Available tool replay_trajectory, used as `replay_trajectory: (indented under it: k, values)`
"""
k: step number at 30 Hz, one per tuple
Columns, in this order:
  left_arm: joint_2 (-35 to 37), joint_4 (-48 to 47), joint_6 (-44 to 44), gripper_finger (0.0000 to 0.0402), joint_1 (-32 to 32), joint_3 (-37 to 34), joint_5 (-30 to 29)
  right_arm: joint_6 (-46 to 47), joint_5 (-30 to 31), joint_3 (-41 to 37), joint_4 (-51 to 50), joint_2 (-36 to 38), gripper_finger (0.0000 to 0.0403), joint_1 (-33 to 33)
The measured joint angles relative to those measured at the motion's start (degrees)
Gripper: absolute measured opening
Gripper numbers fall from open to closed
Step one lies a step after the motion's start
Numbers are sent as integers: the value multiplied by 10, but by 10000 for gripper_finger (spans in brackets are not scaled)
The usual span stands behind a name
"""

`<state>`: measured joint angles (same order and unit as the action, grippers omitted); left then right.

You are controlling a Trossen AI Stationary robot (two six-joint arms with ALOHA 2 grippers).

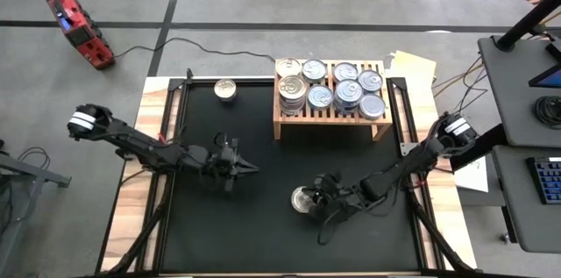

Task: Stack canned seafood by type on shelf
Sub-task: Stack the blue-pink tuna can on top of the blue-pink tuna can on the shelf

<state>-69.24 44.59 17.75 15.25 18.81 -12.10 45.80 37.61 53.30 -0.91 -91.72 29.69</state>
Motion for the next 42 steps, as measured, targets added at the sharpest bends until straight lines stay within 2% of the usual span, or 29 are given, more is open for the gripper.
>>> replay_trajectory:
  k: [6,12,17,26,32,38,42]
  values:
    - [-47,11,63,0,1,0,0,42,-81,1,-74,39,9,0]
    - [-100,25,180,0,4,0,0,85,-123,1,-141,46,9,0]
    - [-147,33,240,0,19,23,0,76,-123,1,-149,43,9,0]
    - [-232,14,238,0,50,115,9,77,-114,5,-142,44,9,-2]
    - [-270,13,251,0,69,147,11,88,-106,5,-138,18,9,1]
    - [-303,12,273,0,87,171,7,76,-118,2,-139,7,9,33]
    - [-335,13,272,0,95,200,8,73,-99,2,-139,11,9,63]
